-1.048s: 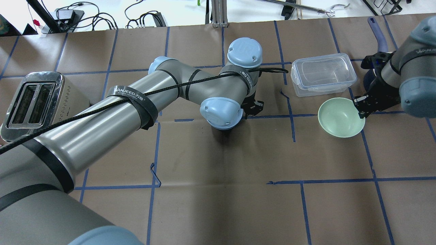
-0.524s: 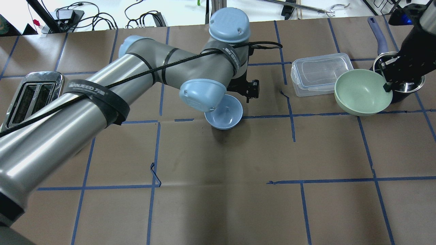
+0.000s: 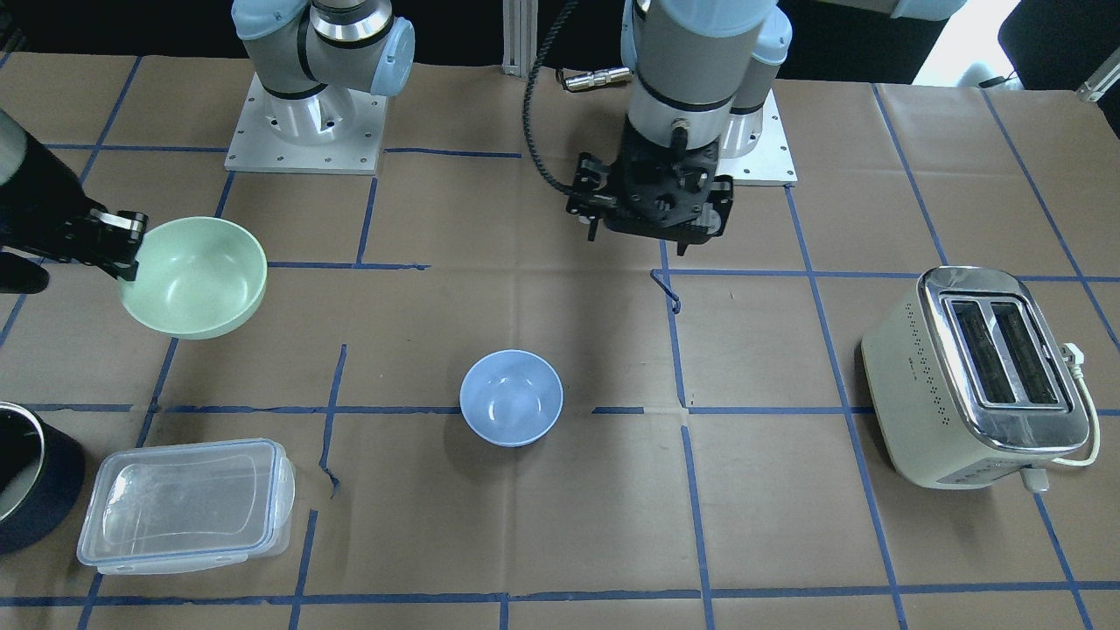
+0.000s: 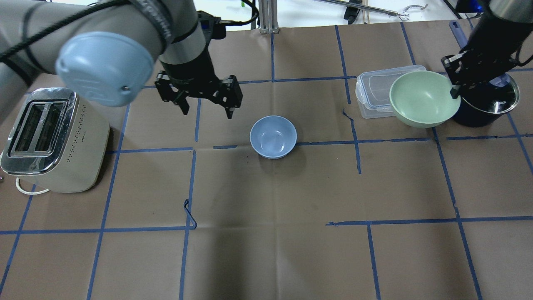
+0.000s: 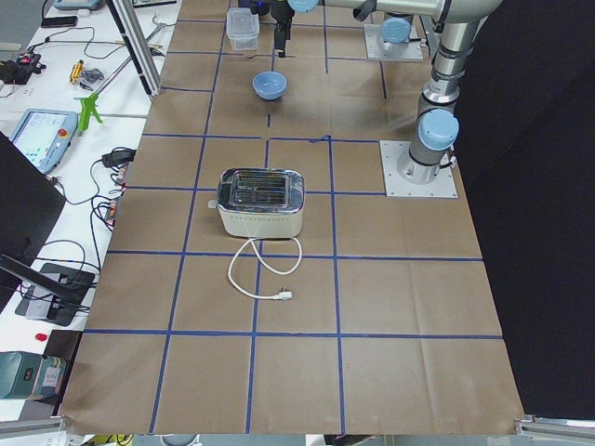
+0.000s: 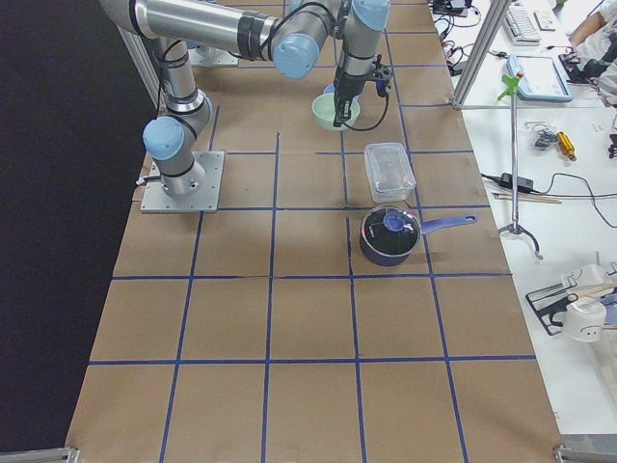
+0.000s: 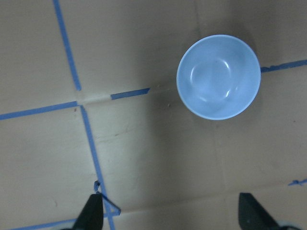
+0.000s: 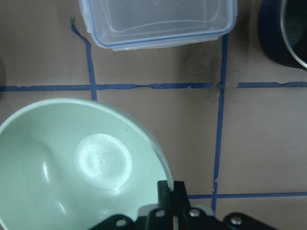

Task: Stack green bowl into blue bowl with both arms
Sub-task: 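Carry green bowl over blue bowl with right gripper while left rises away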

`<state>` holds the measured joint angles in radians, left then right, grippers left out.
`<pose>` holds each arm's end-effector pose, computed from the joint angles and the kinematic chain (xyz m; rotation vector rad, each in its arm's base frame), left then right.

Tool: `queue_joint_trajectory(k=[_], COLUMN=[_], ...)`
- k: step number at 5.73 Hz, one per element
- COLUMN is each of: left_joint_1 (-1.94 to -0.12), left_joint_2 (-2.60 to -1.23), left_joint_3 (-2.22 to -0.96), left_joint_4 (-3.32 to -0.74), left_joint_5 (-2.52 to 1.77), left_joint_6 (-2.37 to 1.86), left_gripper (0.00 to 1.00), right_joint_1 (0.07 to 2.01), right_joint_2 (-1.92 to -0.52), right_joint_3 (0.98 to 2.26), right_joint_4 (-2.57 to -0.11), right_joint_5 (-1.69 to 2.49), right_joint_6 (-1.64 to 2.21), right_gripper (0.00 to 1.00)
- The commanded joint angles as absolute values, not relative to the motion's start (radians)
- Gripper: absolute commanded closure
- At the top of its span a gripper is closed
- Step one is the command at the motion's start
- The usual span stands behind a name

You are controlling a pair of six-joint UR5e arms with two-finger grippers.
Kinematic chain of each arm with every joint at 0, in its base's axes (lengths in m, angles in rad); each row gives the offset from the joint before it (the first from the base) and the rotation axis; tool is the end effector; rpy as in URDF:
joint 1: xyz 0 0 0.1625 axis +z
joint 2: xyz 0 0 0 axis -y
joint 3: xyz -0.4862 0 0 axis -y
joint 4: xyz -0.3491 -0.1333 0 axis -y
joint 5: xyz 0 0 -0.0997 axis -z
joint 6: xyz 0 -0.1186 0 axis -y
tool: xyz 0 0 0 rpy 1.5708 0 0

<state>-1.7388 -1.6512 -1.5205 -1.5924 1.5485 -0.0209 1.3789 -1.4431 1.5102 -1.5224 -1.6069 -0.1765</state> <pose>-0.2145 -0.4519 0.5131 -0.2286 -3.1148 -0.0837 0.0321 -0.5111 0.4921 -0.0208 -3.1216 -0.1877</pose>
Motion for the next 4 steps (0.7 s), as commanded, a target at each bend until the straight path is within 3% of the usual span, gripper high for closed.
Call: queue_joint_trajectory(k=[1, 4], left_joint_1=[-1.646, -1.628], left_joint_2=[-1.597, -1.611], left_joint_3=[-1.52, -1.523], left_joint_4=[-1.638, -1.634], left_joint_5=[1.546, 1.549], left_joint_6=[0.04, 0.058], left_gripper=[0.02, 0.02], right_joint_1=[1.594, 1.907], right_joint_2=[-1.37, -1.266], right_joint_3=[1.509, 1.505], right_joint_4=[-1.621, -1.774], right_joint_5=[-1.6, -1.565], right_joint_6=[0.098, 0.511], right_gripper=[0.92, 0.92])
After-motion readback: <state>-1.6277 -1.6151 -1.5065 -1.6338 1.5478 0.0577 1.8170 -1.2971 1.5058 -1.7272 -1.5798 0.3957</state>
